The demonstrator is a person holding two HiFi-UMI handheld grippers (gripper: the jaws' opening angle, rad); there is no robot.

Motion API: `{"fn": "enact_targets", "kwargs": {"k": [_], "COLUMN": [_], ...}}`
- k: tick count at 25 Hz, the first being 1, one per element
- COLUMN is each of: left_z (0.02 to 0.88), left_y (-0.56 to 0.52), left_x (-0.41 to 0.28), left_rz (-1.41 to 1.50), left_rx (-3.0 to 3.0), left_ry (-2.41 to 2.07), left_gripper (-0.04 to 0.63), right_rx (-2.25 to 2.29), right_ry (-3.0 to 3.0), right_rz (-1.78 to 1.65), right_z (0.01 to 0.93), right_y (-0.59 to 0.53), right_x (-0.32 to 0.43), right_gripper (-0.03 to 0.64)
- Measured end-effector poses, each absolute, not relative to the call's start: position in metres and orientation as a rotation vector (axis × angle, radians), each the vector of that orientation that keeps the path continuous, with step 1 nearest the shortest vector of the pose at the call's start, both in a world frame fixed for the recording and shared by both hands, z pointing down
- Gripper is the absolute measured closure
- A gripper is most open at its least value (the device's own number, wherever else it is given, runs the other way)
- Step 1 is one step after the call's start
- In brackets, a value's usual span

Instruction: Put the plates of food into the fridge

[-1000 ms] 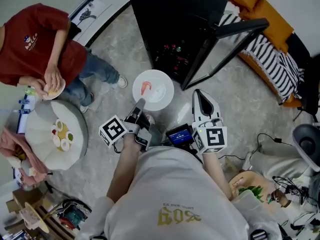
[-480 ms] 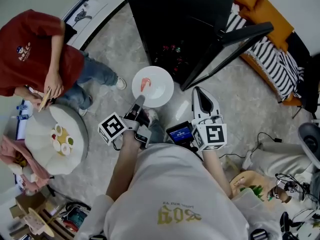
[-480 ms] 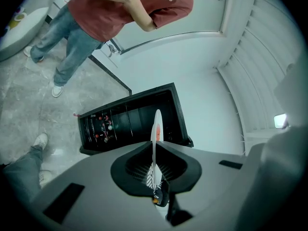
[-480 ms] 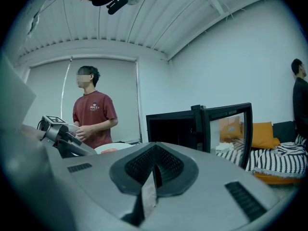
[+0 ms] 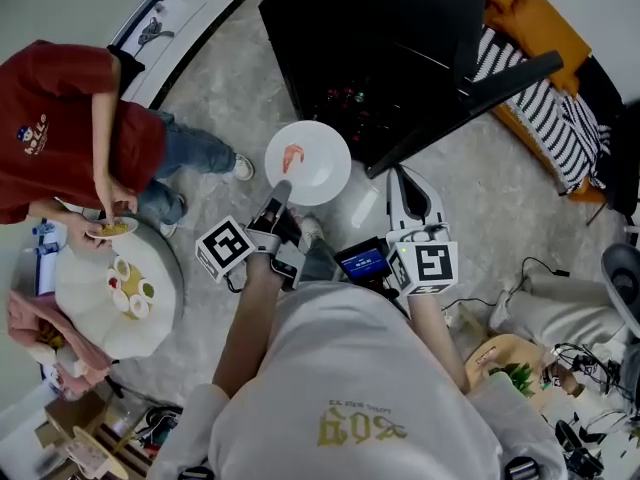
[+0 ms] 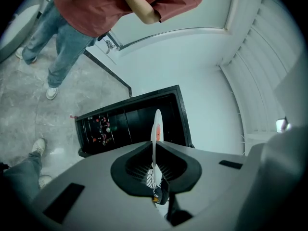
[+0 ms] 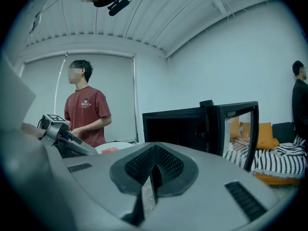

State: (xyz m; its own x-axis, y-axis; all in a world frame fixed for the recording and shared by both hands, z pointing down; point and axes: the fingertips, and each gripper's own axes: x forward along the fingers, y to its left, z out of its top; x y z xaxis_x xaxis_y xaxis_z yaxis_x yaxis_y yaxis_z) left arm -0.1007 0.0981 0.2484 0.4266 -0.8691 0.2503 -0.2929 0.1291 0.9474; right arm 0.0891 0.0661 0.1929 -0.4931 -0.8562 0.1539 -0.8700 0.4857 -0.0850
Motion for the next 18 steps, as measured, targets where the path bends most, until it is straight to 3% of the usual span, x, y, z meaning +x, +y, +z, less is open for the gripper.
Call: {"fn": "enact_targets", "kwargs": {"k": [18], "left_z": [0.270], "left_y": [0.060], "left_x": [-0.119], "left_rz": [-0.526], "left_rx": [1.392], "left_ry": [-1.034], "left_gripper": [0.580], "right_rx": [1.548], "right_ry": [-2.591], "right_rz": [0.163], "right_z": [0.197], "right_y": [0.019], "right_x": [0.054], "right_gripper": [0.607]}}
